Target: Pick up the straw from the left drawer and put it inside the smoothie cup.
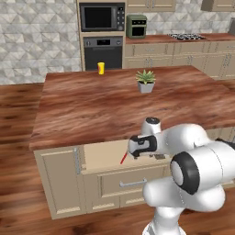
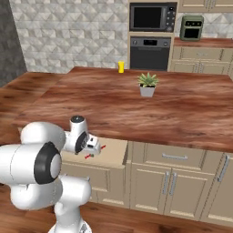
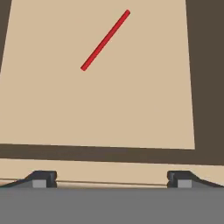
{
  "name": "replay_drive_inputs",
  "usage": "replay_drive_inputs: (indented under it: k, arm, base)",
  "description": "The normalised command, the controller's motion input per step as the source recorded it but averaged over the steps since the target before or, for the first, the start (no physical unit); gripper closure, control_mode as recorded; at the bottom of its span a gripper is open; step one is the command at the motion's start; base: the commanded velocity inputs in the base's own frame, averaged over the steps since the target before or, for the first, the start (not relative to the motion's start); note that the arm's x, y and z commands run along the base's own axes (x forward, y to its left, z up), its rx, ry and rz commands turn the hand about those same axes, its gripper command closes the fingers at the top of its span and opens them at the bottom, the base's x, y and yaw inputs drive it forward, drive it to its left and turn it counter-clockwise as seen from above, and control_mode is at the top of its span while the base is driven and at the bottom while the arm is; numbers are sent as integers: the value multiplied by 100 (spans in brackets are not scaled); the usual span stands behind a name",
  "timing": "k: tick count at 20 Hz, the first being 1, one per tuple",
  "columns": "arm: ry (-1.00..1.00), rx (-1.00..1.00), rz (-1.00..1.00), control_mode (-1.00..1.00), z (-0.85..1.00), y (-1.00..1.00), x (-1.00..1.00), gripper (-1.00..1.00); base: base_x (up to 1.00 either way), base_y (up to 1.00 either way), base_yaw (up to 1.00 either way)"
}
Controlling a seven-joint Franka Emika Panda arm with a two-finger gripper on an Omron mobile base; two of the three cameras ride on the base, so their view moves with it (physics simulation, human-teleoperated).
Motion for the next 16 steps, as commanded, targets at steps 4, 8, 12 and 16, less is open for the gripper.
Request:
replay_drive_inputs:
  k: [4,8,12,16]
  arm:
    - [9,0,0,-100,-40,0,35,-100]
    - [10,0,0,-100,-37,0,32,-100]
    - [9,0,0,-100,-26,0,31,-100]
    - [8,0,0,-100,-30,0,22,-100]
  base:
    - [0,0,0]
    - [0,0,0]
    - [0,0,0]
    - [0,0,0]
